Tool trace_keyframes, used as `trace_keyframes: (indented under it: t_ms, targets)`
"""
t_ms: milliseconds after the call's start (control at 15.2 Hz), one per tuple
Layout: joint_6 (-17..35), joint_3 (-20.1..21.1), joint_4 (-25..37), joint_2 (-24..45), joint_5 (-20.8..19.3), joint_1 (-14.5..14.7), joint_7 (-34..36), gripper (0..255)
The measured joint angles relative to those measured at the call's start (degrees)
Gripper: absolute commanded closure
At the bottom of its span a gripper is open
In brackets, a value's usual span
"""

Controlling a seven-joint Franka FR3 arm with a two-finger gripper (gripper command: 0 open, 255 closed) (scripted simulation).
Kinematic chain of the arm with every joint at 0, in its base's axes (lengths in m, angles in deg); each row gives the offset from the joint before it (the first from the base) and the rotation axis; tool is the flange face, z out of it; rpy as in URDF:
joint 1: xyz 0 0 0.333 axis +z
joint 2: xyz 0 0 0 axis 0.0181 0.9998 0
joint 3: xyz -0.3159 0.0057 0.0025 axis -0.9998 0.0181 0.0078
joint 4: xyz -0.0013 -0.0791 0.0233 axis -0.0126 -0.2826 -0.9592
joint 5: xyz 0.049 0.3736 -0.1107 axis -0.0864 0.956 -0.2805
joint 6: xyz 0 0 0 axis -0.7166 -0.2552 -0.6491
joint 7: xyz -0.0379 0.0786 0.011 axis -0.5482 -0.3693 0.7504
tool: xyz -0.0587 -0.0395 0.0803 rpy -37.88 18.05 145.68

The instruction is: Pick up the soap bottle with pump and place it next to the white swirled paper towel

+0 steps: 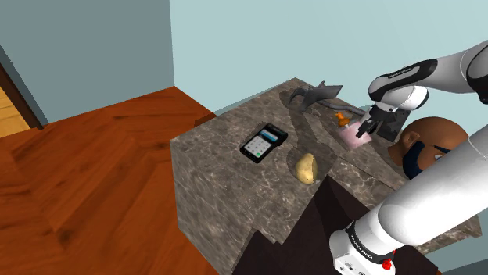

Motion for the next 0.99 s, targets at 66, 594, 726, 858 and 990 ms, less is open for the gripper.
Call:
trace_keyframes:
  t_ms: [66, 594, 726, 858, 990]
  targets:
    - [-0.1, 0.0, -0.1, 0.0, -0.1, 0.0, 0.0, 0]
    - [-6.2, 0.8, 2.5, -4.9, -4.7, -0.1, 3.7, 0]
    - [-7.4, 1.1, 2.8, -6.0, -5.7, -0.3, 4.4, 0]
    - [-7.7, 1.2, 3.0, -6.2, -5.9, -0.3, 4.5, 0]
    - [-7.8, 1.2, 3.0, -6.2, -5.9, -0.3, 4.5, 0]
